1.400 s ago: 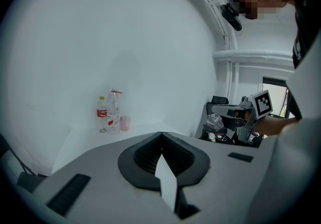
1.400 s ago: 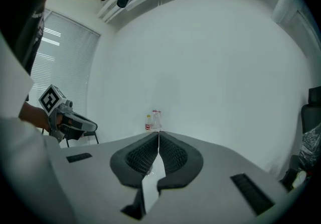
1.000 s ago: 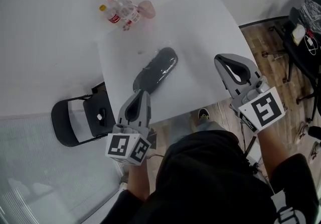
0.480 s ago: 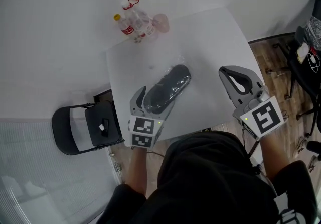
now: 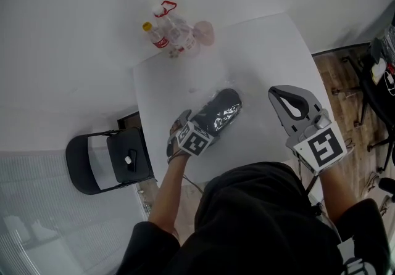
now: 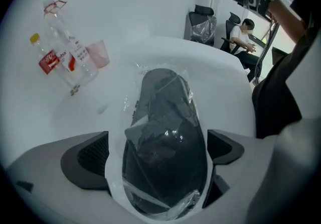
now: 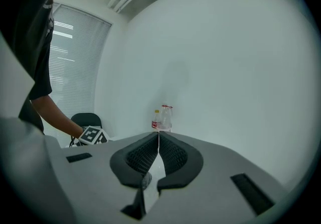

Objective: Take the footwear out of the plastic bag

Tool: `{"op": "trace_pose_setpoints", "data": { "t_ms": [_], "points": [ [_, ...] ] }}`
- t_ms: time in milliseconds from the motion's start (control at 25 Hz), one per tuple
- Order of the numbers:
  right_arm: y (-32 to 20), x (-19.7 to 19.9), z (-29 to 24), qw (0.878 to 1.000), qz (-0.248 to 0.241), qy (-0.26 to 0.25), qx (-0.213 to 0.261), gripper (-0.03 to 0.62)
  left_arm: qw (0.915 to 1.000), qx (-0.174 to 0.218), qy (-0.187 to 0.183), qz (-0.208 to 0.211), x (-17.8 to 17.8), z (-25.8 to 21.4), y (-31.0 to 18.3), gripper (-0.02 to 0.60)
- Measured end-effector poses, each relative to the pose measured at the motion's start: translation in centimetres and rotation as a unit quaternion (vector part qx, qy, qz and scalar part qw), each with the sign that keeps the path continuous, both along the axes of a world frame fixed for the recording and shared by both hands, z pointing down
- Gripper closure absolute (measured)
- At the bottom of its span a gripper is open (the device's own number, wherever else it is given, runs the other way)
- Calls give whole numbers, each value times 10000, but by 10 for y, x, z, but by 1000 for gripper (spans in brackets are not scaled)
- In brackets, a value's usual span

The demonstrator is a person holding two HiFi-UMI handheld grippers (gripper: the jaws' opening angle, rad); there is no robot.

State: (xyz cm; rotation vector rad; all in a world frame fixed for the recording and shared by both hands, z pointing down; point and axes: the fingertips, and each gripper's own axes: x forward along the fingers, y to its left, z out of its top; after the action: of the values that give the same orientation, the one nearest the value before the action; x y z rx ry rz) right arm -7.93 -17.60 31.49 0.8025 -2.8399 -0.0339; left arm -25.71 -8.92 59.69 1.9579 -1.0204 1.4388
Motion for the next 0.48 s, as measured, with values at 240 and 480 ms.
{"op": "trace_pose_setpoints", "data": {
  "t_ms": [240,480],
  "points": [
    [-4,-4,11,9999,-97,112,-70,574,9969,-747,223,129,4,26,8,-5],
    [-6,-13,23,9995,-184,146,-232,574,9970,-693,297,148,3,25,5,-2]
  ]
}}
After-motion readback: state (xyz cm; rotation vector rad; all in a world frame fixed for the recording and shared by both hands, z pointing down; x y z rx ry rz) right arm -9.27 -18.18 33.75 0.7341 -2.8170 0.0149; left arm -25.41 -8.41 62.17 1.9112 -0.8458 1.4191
